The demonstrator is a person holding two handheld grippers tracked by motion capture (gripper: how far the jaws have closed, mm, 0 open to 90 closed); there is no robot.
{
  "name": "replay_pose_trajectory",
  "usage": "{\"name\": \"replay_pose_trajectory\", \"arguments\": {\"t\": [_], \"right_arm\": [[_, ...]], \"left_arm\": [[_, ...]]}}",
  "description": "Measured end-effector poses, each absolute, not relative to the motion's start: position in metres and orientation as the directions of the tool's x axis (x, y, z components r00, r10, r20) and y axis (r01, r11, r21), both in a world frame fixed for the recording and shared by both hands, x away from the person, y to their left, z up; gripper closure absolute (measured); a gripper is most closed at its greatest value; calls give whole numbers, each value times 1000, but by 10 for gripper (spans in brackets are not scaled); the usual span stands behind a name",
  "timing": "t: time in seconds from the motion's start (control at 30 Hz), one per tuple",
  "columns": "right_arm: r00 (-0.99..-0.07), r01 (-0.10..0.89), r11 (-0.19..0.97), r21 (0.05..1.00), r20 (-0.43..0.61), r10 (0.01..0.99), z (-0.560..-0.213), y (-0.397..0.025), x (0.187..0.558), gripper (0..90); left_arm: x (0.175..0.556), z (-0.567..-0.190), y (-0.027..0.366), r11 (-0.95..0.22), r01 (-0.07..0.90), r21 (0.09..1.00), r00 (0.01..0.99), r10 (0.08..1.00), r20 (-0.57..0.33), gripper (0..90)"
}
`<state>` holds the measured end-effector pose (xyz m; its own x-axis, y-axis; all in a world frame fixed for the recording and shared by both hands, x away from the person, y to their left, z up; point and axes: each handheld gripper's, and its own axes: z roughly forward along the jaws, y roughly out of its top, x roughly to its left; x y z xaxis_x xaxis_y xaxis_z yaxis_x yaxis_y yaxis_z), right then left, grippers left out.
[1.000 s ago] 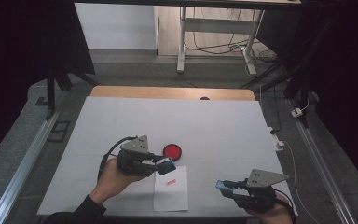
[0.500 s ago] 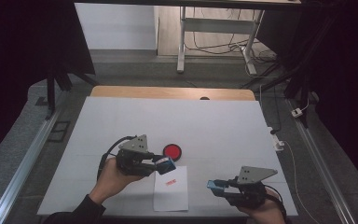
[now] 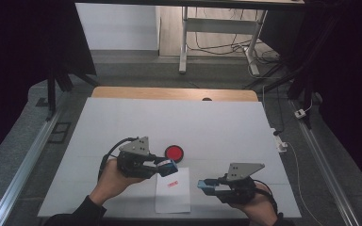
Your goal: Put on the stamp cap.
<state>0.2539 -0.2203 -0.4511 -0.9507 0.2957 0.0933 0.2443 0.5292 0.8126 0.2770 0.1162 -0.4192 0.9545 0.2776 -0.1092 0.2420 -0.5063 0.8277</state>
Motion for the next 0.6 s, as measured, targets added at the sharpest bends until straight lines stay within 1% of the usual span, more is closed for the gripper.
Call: {"name": "replay_pose_trajectory", "arguments": {"t": [0.6], "right_arm": [[-968,227,524,821,132,213,-461,-192,277,685]], "left_arm": [[276,-422,113,-523,201,828,967,240,-83,697]]}}
